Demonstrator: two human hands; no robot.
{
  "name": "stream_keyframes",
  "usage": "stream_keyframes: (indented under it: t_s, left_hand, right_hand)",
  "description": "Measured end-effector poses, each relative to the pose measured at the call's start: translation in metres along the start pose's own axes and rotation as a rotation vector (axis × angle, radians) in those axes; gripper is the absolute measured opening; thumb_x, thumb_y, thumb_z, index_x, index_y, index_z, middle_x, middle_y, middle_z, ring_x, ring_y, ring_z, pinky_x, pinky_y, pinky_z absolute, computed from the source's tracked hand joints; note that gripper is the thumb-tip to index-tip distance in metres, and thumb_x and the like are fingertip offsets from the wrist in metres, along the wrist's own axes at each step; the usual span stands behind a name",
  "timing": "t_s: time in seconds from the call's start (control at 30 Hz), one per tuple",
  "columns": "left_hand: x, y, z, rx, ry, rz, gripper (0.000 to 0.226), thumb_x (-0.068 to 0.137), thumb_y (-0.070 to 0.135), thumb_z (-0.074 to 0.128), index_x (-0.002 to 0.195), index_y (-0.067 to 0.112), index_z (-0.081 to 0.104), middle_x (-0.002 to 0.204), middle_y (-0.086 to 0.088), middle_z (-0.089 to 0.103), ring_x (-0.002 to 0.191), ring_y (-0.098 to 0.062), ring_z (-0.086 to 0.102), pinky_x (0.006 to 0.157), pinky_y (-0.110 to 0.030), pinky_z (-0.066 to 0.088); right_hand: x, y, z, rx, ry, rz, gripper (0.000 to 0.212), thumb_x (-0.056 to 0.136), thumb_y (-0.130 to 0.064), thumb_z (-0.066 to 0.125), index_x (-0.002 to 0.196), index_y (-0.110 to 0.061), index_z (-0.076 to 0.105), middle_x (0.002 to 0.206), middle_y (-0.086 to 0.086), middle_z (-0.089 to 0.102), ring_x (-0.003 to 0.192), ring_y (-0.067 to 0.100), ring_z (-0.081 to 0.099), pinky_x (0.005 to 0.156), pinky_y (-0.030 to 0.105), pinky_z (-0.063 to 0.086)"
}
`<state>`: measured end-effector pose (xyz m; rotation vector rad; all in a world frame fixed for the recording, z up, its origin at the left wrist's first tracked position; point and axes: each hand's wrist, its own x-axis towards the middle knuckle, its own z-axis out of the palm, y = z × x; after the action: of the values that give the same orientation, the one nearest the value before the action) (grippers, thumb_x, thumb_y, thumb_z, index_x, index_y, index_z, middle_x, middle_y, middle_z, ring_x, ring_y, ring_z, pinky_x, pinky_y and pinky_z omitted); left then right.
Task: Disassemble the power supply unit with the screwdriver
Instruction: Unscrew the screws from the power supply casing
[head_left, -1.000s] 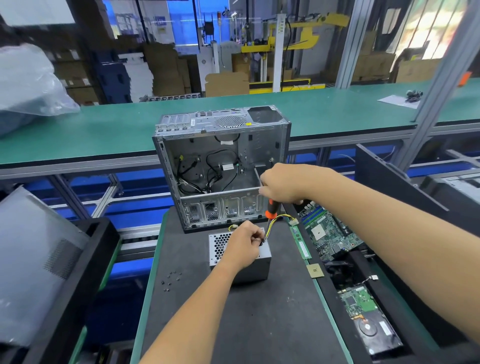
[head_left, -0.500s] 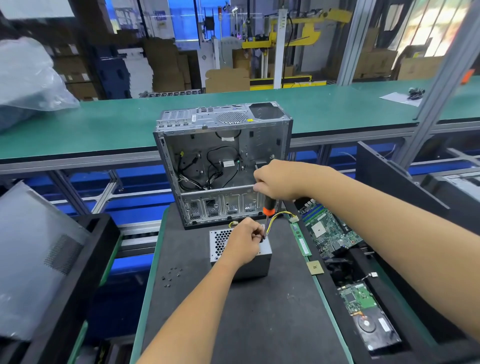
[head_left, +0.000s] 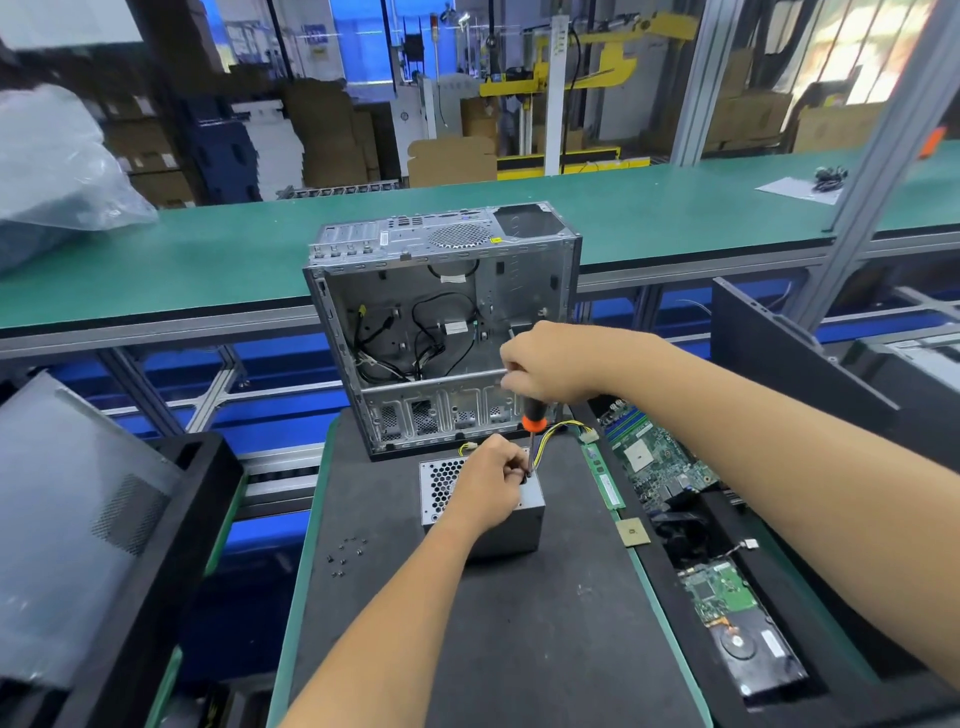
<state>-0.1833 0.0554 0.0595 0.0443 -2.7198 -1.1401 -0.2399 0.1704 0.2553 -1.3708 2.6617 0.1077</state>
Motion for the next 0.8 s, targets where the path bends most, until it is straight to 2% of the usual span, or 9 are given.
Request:
stream_keyframes:
  t_s: [0.07, 0.17, 0.23, 0.33, 0.47, 0.53, 0.63, 0.7, 0.8]
  left_hand:
    - [0.0, 0.001, 0.0, 0.0, 0.009, 0.003, 0.03, 0.084, -0.005, 0.052, 0.07, 0.022, 0.056, 0.084, 0.008, 0.051, 0.065, -0.001, 0.047, 0.062, -0.003, 0.033]
    - [0.001, 0.001, 0.0, 0.004, 0.01, 0.006, 0.03, 0.083, -0.005, 0.052, 0.07, 0.022, 0.056, 0.083, 0.008, 0.05, 0.064, -0.001, 0.046, 0.061, -0.002, 0.033]
    - [0.001, 0.0, 0.0, 0.004, 0.012, -0.001, 0.03, 0.083, -0.005, 0.051, 0.07, 0.022, 0.056, 0.085, 0.006, 0.052, 0.064, -0.001, 0.047, 0.062, -0.002, 0.033]
    - [0.001, -0.001, 0.001, 0.001, 0.009, -0.006, 0.029, 0.083, -0.006, 0.05, 0.072, 0.021, 0.057, 0.086, 0.005, 0.052, 0.066, 0.0, 0.048, 0.063, -0.002, 0.033]
    - [0.001, -0.001, 0.001, -0.014, 0.007, -0.016, 0.029, 0.083, -0.005, 0.05, 0.072, 0.021, 0.057, 0.087, 0.005, 0.053, 0.065, -0.001, 0.047, 0.062, -0.003, 0.035]
    - [0.002, -0.002, 0.001, -0.011, 0.006, -0.005, 0.029, 0.083, -0.005, 0.051, 0.072, 0.021, 0.057, 0.087, 0.005, 0.052, 0.064, -0.001, 0.047, 0.062, -0.003, 0.034]
    - [0.002, -0.003, 0.001, -0.016, 0.0, -0.011, 0.03, 0.083, -0.005, 0.05, 0.072, 0.021, 0.057, 0.087, 0.006, 0.052, 0.065, -0.001, 0.047, 0.062, -0.003, 0.034]
    - [0.001, -0.003, 0.002, -0.02, 0.002, -0.015, 0.029, 0.083, -0.006, 0.049, 0.073, 0.02, 0.058, 0.087, 0.006, 0.053, 0.065, 0.0, 0.048, 0.062, -0.003, 0.035]
    - [0.001, -0.003, 0.003, -0.03, 0.007, -0.016, 0.028, 0.084, -0.005, 0.049, 0.074, 0.019, 0.059, 0.088, 0.005, 0.054, 0.065, 0.002, 0.048, 0.063, -0.003, 0.035]
  right_hand:
    - [-0.004, 0.002, -0.004, 0.105, -0.014, -0.081, 0.007, 0.09, -0.02, 0.057, 0.096, -0.017, 0.054, 0.078, -0.009, 0.054, 0.069, 0.009, 0.051, 0.058, 0.025, 0.037]
    - [-0.009, 0.004, -0.005, 0.272, -0.037, -0.099, 0.025, 0.077, -0.007, 0.063, 0.098, -0.019, 0.056, 0.085, -0.002, 0.061, 0.074, 0.016, 0.053, 0.062, 0.029, 0.043]
    - [-0.007, 0.004, -0.002, 0.224, 0.007, -0.061, 0.017, 0.083, -0.021, 0.063, 0.097, -0.017, 0.054, 0.082, -0.002, 0.06, 0.076, 0.018, 0.054, 0.06, 0.028, 0.04]
    - [-0.002, 0.005, 0.0, 0.017, 0.039, 0.073, 0.036, 0.098, -0.044, 0.042, 0.091, -0.011, 0.051, 0.081, 0.008, 0.062, 0.078, 0.028, 0.062, 0.061, 0.033, 0.043]
    - [-0.006, 0.009, -0.004, 0.192, -0.015, -0.041, 0.009, 0.091, -0.018, 0.056, 0.098, -0.014, 0.053, 0.082, 0.001, 0.061, 0.075, 0.02, 0.06, 0.064, 0.03, 0.045]
    - [-0.011, 0.008, -0.007, 0.329, -0.067, -0.08, 0.026, 0.078, -0.005, 0.062, 0.098, -0.019, 0.054, 0.09, -0.002, 0.062, 0.081, 0.017, 0.058, 0.068, 0.03, 0.047]
    - [-0.01, 0.008, -0.001, 0.227, 0.011, -0.027, 0.016, 0.082, -0.022, 0.065, 0.092, -0.017, 0.054, 0.08, -0.006, 0.057, 0.071, 0.013, 0.055, 0.059, 0.028, 0.041]
    - [-0.008, 0.01, 0.0, 0.086, 0.05, 0.07, 0.028, 0.091, -0.04, 0.056, 0.089, -0.012, 0.052, 0.074, 0.0, 0.057, 0.063, 0.019, 0.061, 0.055, 0.029, 0.041]
    - [-0.009, 0.016, 0.002, 0.156, 0.019, 0.045, 0.017, 0.092, -0.03, 0.057, 0.092, -0.013, 0.052, 0.075, 0.001, 0.061, 0.057, 0.019, 0.066, 0.054, 0.03, 0.046]
